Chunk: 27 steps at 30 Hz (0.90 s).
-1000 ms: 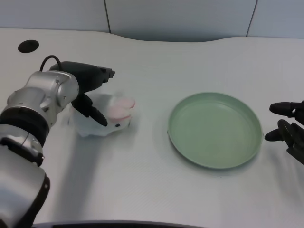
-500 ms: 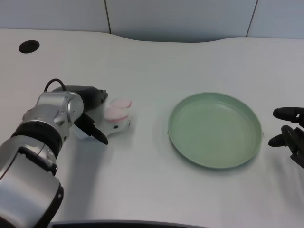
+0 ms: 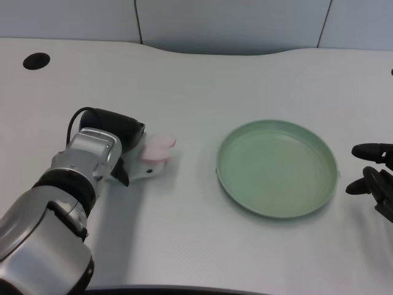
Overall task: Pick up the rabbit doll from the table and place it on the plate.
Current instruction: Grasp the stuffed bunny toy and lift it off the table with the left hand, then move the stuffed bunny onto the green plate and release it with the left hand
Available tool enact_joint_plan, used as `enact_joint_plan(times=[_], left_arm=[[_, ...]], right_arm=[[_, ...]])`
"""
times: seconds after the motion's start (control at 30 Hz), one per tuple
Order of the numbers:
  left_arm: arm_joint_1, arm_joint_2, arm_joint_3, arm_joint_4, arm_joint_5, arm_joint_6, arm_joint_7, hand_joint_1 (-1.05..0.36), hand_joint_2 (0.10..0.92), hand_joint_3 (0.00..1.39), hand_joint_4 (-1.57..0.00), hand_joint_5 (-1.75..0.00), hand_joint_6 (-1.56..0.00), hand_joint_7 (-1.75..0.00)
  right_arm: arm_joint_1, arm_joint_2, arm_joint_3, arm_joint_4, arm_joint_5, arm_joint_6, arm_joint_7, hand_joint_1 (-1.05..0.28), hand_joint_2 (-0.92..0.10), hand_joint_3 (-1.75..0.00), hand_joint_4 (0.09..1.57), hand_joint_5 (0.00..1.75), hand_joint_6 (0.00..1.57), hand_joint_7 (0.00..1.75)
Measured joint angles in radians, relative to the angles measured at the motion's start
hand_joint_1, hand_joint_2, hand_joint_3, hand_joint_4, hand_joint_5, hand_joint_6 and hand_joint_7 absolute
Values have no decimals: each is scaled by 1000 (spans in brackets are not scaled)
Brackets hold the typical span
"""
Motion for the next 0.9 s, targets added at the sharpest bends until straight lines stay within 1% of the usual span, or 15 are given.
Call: enact_joint_plan(times=[0.03, 0.1, 0.17, 0.2, 0.27, 0.33, 0.4, 0.47, 0.5, 0.57, 0.63, 0.67, 0.77, 0.83, 0.9], left_arm=[[0, -3, -5, 1, 4, -2, 13, -344, 794, 0, -489, -1244, -777, -212], [3, -3, -14, 3, 8, -25, 70, -233, 793, 6, -581, -1618, -938, -274], [13, 1, -15, 3, 8, -48, 120, -205, 797, 8, -599, -1713, -972, -289], [18, 3, -13, 3, 6, -57, 139, -223, 822, 18, -565, -1685, -971, -290], [28, 13, -2, 3, -5, -80, 179, -225, 875, 9, -532, -1700, -869, -558], [33, 19, 19, 3, -23, -103, 204, -210, 905, 21, -512, -1708, -643, -1145], [37, 25, 35, 4, -40, -125, 226, -204, 915, 44, -502, -1727, -521, -1457], [43, 27, 46, 4, -46, -135, 248, -203, 919, 57, -525, -1741, -486, -1536], [46, 27, 56, 4, -50, -138, 255, -209, 920, 92, -530, -1649, -506, -1393], [46, 24, 75, 4, -70, -140, 274, -200, 920, 96, -555, -1557, -554, -1268], [46, 9, 109, 4, -98, -139, 303, -152, 919, 83, -585, -1704, -487, -1587], [45, -2, 127, 3, -117, -139, 314, -137, 920, 88, -624, -1725, -483, -1665], [35, -44, 179, 0, -162, -130, 324, -168, 921, 81, -680, -1744, -511, -1582], [23, -66, 199, -4, -181, -127, 324, -138, 912, 74, -729, -1746, -514, -1674], [7, -86, 222, -8, -202, -127, 324, -136, 905, 69, -759, -1746, -525, -1731]], right_arm=[[1, 0, -1, 0, 2, -1, 4, -315, -921, -518, 356, 1447, 359, 989], [5, 0, -2, 0, 4, -2, 5, -305, -921, -525, 352, 1442, 354, 991], [12, 0, -2, -1, 4, -2, 5, -301, -921, -529, 351, 1439, 353, 992], [15, 0, -2, -1, 4, -2, 4, -297, -921, -530, 355, 1440, 354, 994], [19, 0, -2, -1, 4, -2, 0, -290, -921, -530, 367, 1440, 356, 995], [19, 0, -2, -1, 4, -3, -4, -286, -921, -533, 364, 1438, 350, 993], [19, 0, -2, -1, 4, -4, -5, -293, -921, -537, 361, 1439, 343, 990], [19, 0, -1, -2, 4, -4, -6, -296, -921, -539, 359, 1439, 342, 989], [19, 0, -1, -2, 4, -4, -7, -296, -921, -541, 355, 1438, 341, 989], [19, 0, -1, -2, 2, -3, -8, -297, -921, -546, 342, 1430, 337, 985], [18, -1, 0, -2, -2, -4, -7, -305, -921, -542, 342, 1427, 337, 984], [17, -1, 0, -1, -2, -4, -7, -307, -921, -534, 347, 1428, 342, 986], [12, -1, 0, 5, -2, -9, -5, -314, -921, -509, 349, 1421, 351, 987], [9, -1, -1, 12, -2, -18, 1, -319, -921, -507, 357, 1422, 354, 988], [8, -1, -1, 15, -2, -19, 1, -323, -921, -505, 354, 1418, 351, 985]])
